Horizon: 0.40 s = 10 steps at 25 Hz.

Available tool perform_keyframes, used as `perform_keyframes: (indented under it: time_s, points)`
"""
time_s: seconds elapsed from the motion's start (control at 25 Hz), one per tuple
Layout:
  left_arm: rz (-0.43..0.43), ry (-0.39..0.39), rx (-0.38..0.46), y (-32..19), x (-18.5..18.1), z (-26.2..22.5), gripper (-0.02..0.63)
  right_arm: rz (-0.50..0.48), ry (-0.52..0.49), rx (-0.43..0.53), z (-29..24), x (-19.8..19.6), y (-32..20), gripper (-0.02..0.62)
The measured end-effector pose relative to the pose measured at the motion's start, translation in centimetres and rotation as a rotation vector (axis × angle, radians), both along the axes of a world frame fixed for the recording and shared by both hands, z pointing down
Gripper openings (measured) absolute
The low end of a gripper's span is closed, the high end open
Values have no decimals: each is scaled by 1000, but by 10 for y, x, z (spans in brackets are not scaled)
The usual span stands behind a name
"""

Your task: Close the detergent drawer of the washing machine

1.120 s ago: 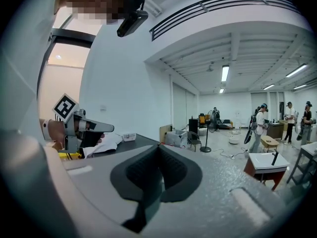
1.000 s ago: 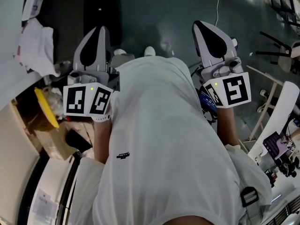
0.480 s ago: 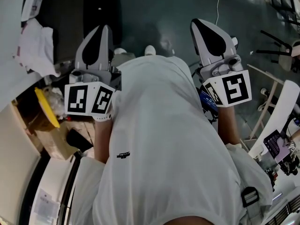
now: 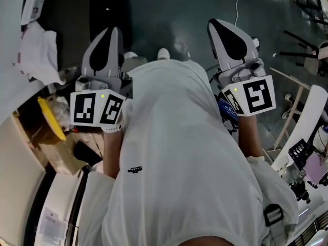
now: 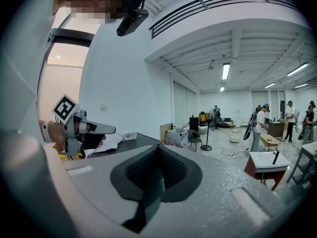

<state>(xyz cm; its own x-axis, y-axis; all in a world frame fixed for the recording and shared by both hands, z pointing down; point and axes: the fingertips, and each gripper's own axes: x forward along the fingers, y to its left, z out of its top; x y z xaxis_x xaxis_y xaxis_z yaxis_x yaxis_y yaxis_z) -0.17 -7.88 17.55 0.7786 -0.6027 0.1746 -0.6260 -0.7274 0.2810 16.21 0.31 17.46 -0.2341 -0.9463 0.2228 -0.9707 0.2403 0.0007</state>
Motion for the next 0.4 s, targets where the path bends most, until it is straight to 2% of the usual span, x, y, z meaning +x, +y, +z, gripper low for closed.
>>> perform_keyframes:
  time_s: [0.4]
  points:
    - [-4, 1, -11, -1, -5, 4, 14, -2, -8, -10, 3, -3, -2, 2]
